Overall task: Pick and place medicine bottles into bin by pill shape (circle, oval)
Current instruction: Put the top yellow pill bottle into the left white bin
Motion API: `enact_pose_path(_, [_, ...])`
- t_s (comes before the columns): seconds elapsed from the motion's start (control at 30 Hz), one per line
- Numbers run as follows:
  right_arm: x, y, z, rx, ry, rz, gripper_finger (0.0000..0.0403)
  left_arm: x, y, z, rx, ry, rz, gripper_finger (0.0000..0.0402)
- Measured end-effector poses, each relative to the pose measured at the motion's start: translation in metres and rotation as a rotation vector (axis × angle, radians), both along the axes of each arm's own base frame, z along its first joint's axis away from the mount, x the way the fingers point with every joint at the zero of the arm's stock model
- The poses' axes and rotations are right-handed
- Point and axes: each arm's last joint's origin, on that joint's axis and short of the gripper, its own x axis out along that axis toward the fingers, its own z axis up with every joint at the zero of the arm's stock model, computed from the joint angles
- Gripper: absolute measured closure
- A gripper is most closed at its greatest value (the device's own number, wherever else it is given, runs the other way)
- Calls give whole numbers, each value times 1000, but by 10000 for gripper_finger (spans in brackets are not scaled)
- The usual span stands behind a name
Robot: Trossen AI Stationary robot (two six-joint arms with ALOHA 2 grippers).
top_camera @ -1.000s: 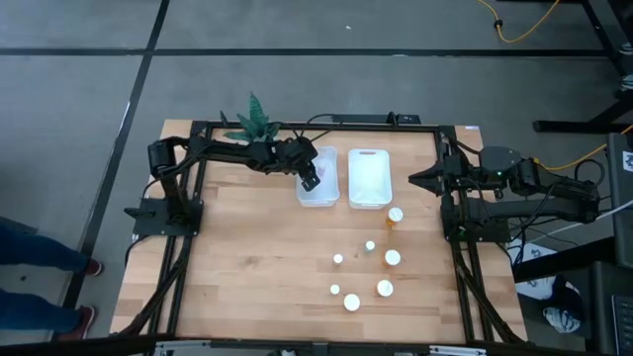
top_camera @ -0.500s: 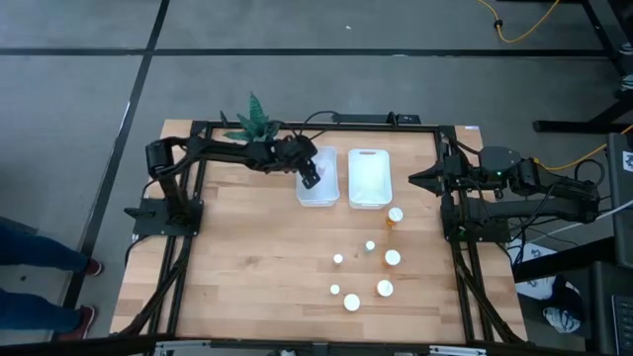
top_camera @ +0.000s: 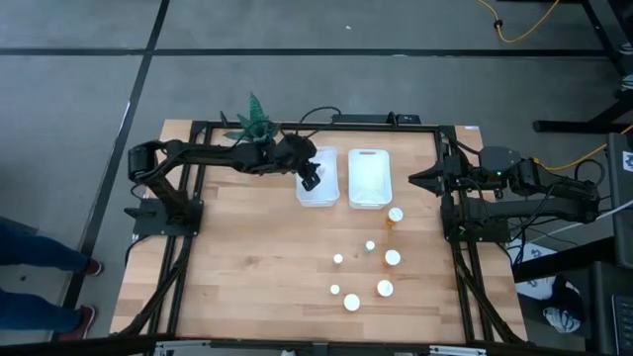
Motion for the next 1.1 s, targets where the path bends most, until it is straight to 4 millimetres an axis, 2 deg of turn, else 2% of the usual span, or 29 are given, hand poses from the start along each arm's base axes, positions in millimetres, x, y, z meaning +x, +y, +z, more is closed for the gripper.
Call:
enact_pose_path(0.13, [0, 0, 0, 3, -1, -1, 363, 1, -23, 11, 6, -33, -66, 244])
enact_pose_path(0.27, [0, 0, 0, 3, 0, 0, 363, 4, -58, 18, -7, -54, -174, 244])
enact_pose_path(0.63, [0, 0, 0, 2, 0, -1, 363, 3, -155, 18, -34, -63, -425, 244])
enact_pose_path(0.9, [0, 0, 0, 2, -1, 0, 363, -7, -197, 18, -86, -82, -476, 244])
enact_pose_path(1.1, [0, 0, 0, 4, -1, -1, 363, -4, -217, 1, -85, -40, -525, 244])
